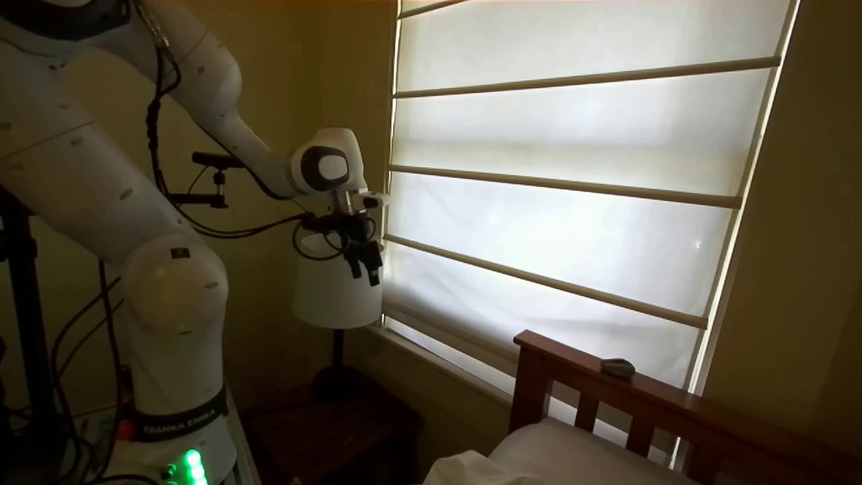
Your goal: Pick up the book from the bed and place it on the nightstand
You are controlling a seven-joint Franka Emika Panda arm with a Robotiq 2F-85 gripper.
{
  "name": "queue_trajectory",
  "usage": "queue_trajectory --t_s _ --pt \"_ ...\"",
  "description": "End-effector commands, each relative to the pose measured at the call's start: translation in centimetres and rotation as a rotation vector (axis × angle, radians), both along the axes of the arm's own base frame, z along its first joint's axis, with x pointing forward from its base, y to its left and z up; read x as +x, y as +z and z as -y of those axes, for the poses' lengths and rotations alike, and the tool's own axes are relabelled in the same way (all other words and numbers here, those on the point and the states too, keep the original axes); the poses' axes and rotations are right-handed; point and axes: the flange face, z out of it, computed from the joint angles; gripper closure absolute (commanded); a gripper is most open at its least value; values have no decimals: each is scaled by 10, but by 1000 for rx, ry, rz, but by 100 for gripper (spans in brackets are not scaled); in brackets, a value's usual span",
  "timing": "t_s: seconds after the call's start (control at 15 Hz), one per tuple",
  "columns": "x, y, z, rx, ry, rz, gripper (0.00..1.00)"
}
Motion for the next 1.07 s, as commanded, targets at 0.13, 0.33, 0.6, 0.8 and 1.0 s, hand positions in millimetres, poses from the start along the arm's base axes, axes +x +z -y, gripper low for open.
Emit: queue_trajectory --t_s 0.13,0.33,0.6,0.8,1.0 --pt "17 28 75 59 -286 72 0" --pt "20 45 150 104 -452 107 0" --pt "15 67 248 171 -628 236 0" --pt "21 95 312 74 -704 302 0" --pt "33 122 357 -53 -806 340 0"
